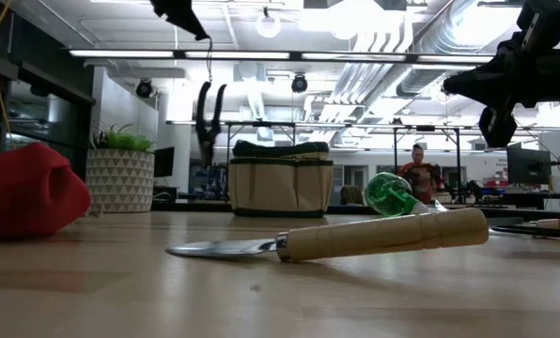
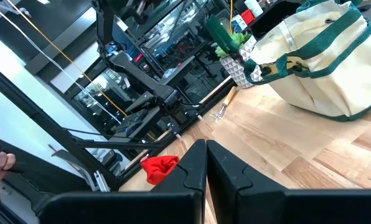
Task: Pick & Place Garden tools in Gardening bag
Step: Put the top shear scissors into the gardening bag
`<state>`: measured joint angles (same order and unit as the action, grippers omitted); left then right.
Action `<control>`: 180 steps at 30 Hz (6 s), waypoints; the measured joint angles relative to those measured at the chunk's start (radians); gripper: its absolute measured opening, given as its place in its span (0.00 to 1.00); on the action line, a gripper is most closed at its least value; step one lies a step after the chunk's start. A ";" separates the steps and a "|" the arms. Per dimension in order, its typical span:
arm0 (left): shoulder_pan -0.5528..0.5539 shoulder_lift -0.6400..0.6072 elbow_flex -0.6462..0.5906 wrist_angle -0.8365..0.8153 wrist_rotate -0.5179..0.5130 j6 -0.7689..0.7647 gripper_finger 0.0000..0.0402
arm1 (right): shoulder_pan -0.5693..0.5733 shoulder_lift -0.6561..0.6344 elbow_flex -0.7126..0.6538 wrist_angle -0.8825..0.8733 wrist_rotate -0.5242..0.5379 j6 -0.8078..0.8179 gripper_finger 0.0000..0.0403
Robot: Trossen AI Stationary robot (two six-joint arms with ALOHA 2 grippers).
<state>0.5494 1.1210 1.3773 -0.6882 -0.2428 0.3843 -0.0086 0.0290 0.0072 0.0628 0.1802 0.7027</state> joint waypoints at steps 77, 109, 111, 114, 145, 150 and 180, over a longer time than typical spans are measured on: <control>0.039 0.147 0.000 0.354 0.196 -0.472 0.00 | 0.000 0.000 0.000 0.000 0.000 0.000 0.01; 0.039 0.146 0.000 0.408 0.399 -0.635 0.00 | 0.000 0.000 0.000 0.000 0.000 0.000 0.01; 0.039 0.146 0.000 0.408 0.416 -0.648 0.00 | 0.000 0.000 0.000 0.000 0.000 0.000 0.01; 0.039 0.152 0.001 0.408 0.425 -0.652 0.00 | 0.000 0.000 0.000 0.000 0.000 0.000 0.01; 0.064 0.186 -0.046 0.528 0.315 -0.645 0.00 | 0.000 0.000 0.000 0.000 0.000 0.000 0.01; 0.095 0.186 -0.087 0.594 0.312 -0.677 0.00 | 0.000 0.000 0.000 0.000 0.000 0.000 0.01; 0.099 0.186 -0.105 0.617 0.398 -0.761 0.00 | 0.000 0.000 0.000 0.000 0.000 0.000 0.01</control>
<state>0.6483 1.3067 1.2728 -0.0708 0.1553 -0.3768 -0.0086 0.0289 0.0073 0.0628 0.1802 0.7026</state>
